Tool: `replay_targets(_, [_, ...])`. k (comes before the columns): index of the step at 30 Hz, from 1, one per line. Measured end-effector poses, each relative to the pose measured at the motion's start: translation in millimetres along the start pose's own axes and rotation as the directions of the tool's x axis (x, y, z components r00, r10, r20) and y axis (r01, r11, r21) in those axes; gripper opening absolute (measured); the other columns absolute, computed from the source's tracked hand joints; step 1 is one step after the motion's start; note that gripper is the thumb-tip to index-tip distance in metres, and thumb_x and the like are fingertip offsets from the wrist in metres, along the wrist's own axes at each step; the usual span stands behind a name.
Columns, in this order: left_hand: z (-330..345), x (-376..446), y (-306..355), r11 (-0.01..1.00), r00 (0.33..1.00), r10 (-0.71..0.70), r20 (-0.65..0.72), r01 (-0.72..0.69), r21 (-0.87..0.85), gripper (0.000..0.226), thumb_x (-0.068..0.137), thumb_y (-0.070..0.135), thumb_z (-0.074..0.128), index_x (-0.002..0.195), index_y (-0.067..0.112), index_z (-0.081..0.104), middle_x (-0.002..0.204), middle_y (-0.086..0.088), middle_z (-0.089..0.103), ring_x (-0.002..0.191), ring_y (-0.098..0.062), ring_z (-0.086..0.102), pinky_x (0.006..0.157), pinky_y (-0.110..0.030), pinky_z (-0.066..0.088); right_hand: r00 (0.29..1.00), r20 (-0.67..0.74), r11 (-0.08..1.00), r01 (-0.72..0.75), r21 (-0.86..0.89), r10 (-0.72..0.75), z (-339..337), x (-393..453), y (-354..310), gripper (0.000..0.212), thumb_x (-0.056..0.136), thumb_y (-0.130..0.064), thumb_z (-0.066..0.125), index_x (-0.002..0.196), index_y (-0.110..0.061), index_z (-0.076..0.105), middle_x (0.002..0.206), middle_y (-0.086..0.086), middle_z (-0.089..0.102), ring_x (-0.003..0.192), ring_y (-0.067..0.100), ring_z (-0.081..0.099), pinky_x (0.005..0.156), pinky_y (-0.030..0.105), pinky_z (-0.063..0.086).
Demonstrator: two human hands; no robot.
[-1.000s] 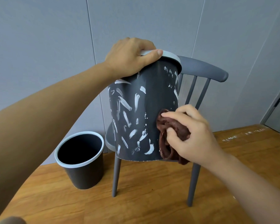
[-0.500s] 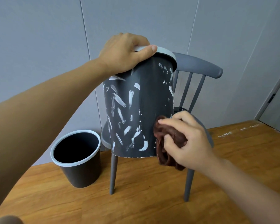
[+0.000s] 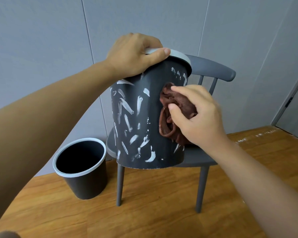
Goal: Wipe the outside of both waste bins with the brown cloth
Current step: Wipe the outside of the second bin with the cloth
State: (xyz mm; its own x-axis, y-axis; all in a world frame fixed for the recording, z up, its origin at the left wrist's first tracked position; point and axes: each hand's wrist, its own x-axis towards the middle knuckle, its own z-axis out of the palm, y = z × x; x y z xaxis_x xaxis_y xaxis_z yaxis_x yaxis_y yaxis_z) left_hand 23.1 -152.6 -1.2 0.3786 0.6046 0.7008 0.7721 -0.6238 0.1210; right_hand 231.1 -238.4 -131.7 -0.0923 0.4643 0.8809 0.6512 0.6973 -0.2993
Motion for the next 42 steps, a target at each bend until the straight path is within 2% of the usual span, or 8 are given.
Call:
replay_targets(5, [1.7, 1.7, -4.6, 1.000, 1.000, -0.012, -0.003, 0.012, -0.004, 0.051, 0.092, 0.069, 0.045, 0.096, 0.025, 0.071, 0.081, -0.002, 0.068, 0.082, -0.022, 0.061, 0.080, -0.044, 0.050, 0.970, 0.238, 0.992, 0.077, -0.105, -0.050, 1.1, -24.2, -1.4, 0.067, 0.089, -0.040, 0.070, 0.149, -0.015, 0.055, 0.140, 0.005, 0.048, 0.127, 0.027, 0.049, 0.097, 0.042, 0.054])
replay_targets(13, [-0.1, 0.6, -10.6, 0.999, 0.999, -0.047, 0.002, 0.047, -0.027, 0.052, 0.091, 0.070, 0.045, 0.093, 0.025, 0.070, 0.077, -0.001, 0.067, 0.080, -0.021, 0.060, 0.081, -0.044, 0.051, 0.795, 0.551, 0.957, 0.288, 0.026, -0.254, -22.1, -62.4, -8.4, 0.045, 0.081, -0.024, 0.071, 0.125, -0.015, 0.070, 0.115, 0.000, 0.060, 0.100, 0.018, 0.061, 0.081, 0.035, 0.058])
replay_targets(15, [-0.6, -0.4, -10.1, 0.999, 0.999, -0.047, 0.005, 0.047, -0.026, 0.051, 0.091, 0.070, 0.045, 0.093, 0.026, 0.070, 0.077, 0.000, 0.067, 0.080, -0.021, 0.061, 0.080, -0.044, 0.052, 0.834, 0.515, 0.977, 0.209, 0.039, -0.198, -29.1, -51.3, -10.5, 0.044, 0.080, -0.024, 0.071, 0.124, -0.018, 0.070, 0.114, -0.005, 0.062, 0.100, 0.013, 0.061, 0.086, 0.030, 0.056])
replay_targets(19, [-0.4, 0.0, -6.9, 0.999, 0.999, -0.045, 0.004, 0.045, -0.012, 0.053, 0.090, 0.072, 0.045, 0.092, 0.025, 0.069, 0.077, -0.001, 0.067, 0.081, -0.023, 0.061, 0.078, -0.046, 0.052, 0.983, 0.181, 0.999, -0.035, 0.003, 0.034, -27.6, -21.1, -3.9, 0.050, 0.084, -0.020, 0.080, 0.131, -0.018, 0.064, 0.122, -0.010, 0.059, 0.108, 0.003, 0.056, 0.094, 0.011, 0.048])
replay_targets(26, [0.6, 0.5, -9.2, 0.999, 0.999, -0.043, -0.010, 0.043, -0.016, 0.052, 0.091, 0.070, 0.046, 0.095, 0.025, 0.070, 0.077, -0.002, 0.066, 0.082, -0.025, 0.061, 0.081, -0.045, 0.051, 0.936, 0.348, 0.995, 0.073, -0.071, -0.044, -8.8, -43.5, -2.6, 0.070, 0.087, -0.038, 0.076, 0.149, -0.018, 0.052, 0.143, -0.001, 0.045, 0.128, 0.024, 0.051, 0.095, 0.046, 0.058])
replay_targets(31, [0.3, -0.3, -12.9, 0.998, 0.999, -0.052, -0.017, 0.051, -0.025, 0.049, 0.092, 0.070, 0.046, 0.092, 0.027, 0.069, 0.077, -0.001, 0.066, 0.080, -0.022, 0.060, 0.081, -0.044, 0.051, 0.882, 0.469, 0.997, 0.066, -0.028, -0.045, -17.9, -53.7, -9.4, 0.070, 0.085, -0.027, 0.078, 0.149, -0.027, 0.048, 0.143, -0.011, 0.041, 0.123, 0.013, 0.051, 0.092, 0.038, 0.060])
replay_targets(39, [-0.4, -1.5, -14.8, 0.998, 0.998, -0.057, -0.016, 0.057, -0.026, 0.048, 0.092, 0.070, 0.046, 0.094, 0.029, 0.070, 0.079, 0.001, 0.068, 0.082, -0.022, 0.062, 0.081, -0.045, 0.052, 0.980, 0.132, 0.989, -0.145, -0.025, 0.147, -23.3, -9.4, -9.0, 0.061, 0.079, -0.017, 0.085, 0.132, -0.022, 0.055, 0.122, -0.003, 0.057, 0.104, 0.004, 0.056, 0.088, 0.008, 0.048])
replay_targets(42, [-0.4, -1.1, -12.2, 0.999, 0.999, -0.043, -0.017, 0.043, -0.011, 0.048, 0.092, 0.071, 0.045, 0.095, 0.030, 0.070, 0.079, 0.003, 0.068, 0.082, -0.020, 0.062, 0.081, -0.043, 0.052, 0.990, 0.027, 0.984, -0.132, -0.121, 0.137, -13.1, -3.8, -6.8, 0.061, 0.080, -0.023, 0.086, 0.133, -0.017, 0.056, 0.121, 0.003, 0.054, 0.102, 0.016, 0.057, 0.081, 0.019, 0.050])
